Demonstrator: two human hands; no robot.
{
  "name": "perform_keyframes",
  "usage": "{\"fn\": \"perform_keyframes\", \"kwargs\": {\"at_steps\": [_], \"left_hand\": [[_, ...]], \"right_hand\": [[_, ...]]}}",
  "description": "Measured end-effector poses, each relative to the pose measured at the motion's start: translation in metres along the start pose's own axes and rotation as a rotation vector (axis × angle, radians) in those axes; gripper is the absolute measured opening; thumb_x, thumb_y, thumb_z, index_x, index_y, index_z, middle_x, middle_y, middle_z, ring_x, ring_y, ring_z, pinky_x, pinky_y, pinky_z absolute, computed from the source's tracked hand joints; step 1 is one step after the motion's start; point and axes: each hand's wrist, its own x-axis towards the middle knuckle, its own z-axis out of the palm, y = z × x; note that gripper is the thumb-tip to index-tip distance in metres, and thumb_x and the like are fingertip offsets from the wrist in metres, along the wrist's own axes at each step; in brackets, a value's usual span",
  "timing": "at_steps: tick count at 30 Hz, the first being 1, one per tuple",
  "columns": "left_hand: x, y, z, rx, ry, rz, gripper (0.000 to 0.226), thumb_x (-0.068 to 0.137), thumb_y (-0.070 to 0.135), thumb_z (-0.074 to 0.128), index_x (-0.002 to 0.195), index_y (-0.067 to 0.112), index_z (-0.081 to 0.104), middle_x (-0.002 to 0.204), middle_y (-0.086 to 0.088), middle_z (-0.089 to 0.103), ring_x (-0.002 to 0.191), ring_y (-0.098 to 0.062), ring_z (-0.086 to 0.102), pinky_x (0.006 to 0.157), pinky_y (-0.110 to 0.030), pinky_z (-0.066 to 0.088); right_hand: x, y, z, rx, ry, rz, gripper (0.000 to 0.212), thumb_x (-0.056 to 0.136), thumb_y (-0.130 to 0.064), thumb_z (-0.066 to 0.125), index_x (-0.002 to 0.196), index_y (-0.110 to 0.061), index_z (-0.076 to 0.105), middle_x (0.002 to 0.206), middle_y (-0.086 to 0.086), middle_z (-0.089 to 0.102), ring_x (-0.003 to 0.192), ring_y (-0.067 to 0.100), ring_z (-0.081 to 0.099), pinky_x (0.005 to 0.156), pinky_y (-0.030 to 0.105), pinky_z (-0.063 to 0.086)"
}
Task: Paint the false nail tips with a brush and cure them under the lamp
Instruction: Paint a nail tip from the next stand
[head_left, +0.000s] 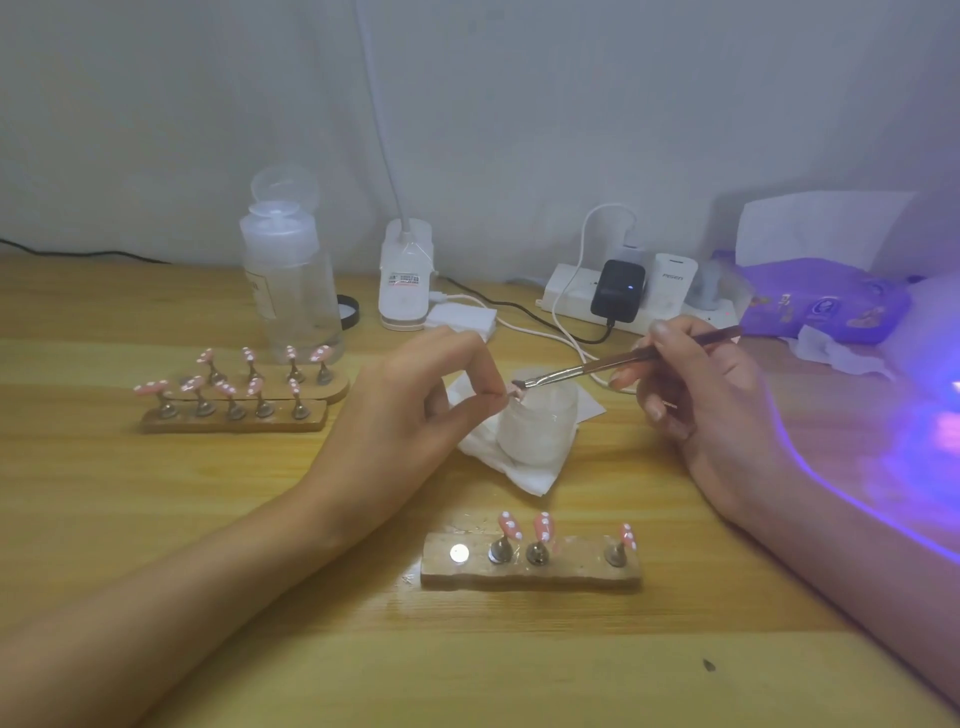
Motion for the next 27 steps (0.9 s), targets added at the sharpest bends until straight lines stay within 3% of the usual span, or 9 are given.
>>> {"fn": "perform_keyframes", "kwargs": {"at_steps": [3,7,12,15,19,23,27], "left_hand": [[-0.0003,-0.0003,0.0002,-0.006,-0.001,-0.002,0.014,0.089,0.013,0.072,0.081,0.018,0.061,0.084,0.007,0.060,0.054,-0.012,0.047,0.057,-0.013,0.034],[0.0005,-0.0003,0.0000,-0.015,-0.001,0.002,0.014,0.089,0.013,0.072,0.081,0.018,0.061,0.085,0.009,0.061,0.054,-0.011,0.047,0.056,-0.012,0.034],[-0.0001,-0.0014,0.0007,-0.012,0.008,-0.008,0.015,0.088,0.018,0.073,0.080,0.020,0.061,0.084,0.010,0.059,0.054,-0.013,0.047,0.056,-0.013,0.034],[-0.0003,-0.0030,0.0012,-0.009,0.014,-0.009,0.015,0.088,0.019,0.072,0.080,0.022,0.061,0.083,0.011,0.059,0.054,-0.013,0.047,0.056,-0.013,0.033],[-0.0001,-0.0043,0.0012,0.001,0.025,-0.012,0.015,0.087,0.023,0.073,0.079,0.025,0.061,0.083,0.012,0.060,0.054,-0.014,0.047,0.056,-0.013,0.035],[-0.0002,-0.0052,0.0021,-0.010,0.023,-0.021,0.016,0.087,0.022,0.074,0.079,0.025,0.061,0.083,0.009,0.061,0.052,-0.014,0.047,0.055,-0.013,0.034],[-0.0007,-0.0065,0.0019,-0.017,0.021,-0.032,0.016,0.087,0.023,0.075,0.078,0.025,0.062,0.080,0.009,0.060,0.051,-0.013,0.046,0.053,-0.014,0.034]], "right_hand": [[0.0013,0.0001,-0.0015,0.021,0.058,0.026,0.025,0.100,-0.025,0.052,0.075,-0.021,0.055,0.067,0.004,0.071,0.043,0.007,0.044,0.040,0.014,0.027],[-0.0006,-0.0013,0.0028,0.018,-0.039,-0.005,0.022,0.089,-0.037,0.057,0.070,-0.027,0.059,0.070,0.006,0.071,0.043,0.009,0.044,0.038,0.014,0.027],[-0.0003,-0.0010,-0.0022,0.025,0.056,0.013,0.027,0.100,-0.023,0.051,0.074,-0.022,0.056,0.070,0.007,0.072,0.041,0.008,0.043,0.038,0.014,0.026],[-0.0007,-0.0010,0.0002,0.012,0.014,0.005,0.033,0.100,-0.024,0.050,0.069,-0.027,0.060,0.070,0.007,0.071,0.042,0.008,0.044,0.037,0.013,0.026],[0.0000,-0.0007,-0.0013,0.017,0.054,0.029,0.026,0.101,-0.021,0.050,0.075,-0.019,0.056,0.068,0.007,0.071,0.041,0.008,0.043,0.038,0.013,0.026],[-0.0018,-0.0017,0.0004,0.018,-0.009,0.008,0.034,0.100,-0.023,0.050,0.068,-0.027,0.061,0.070,0.006,0.071,0.042,0.009,0.044,0.039,0.015,0.026],[-0.0012,-0.0009,-0.0016,0.009,0.043,0.019,0.028,0.101,-0.020,0.049,0.074,-0.020,0.057,0.069,0.007,0.071,0.043,0.008,0.045,0.039,0.015,0.027]]}}
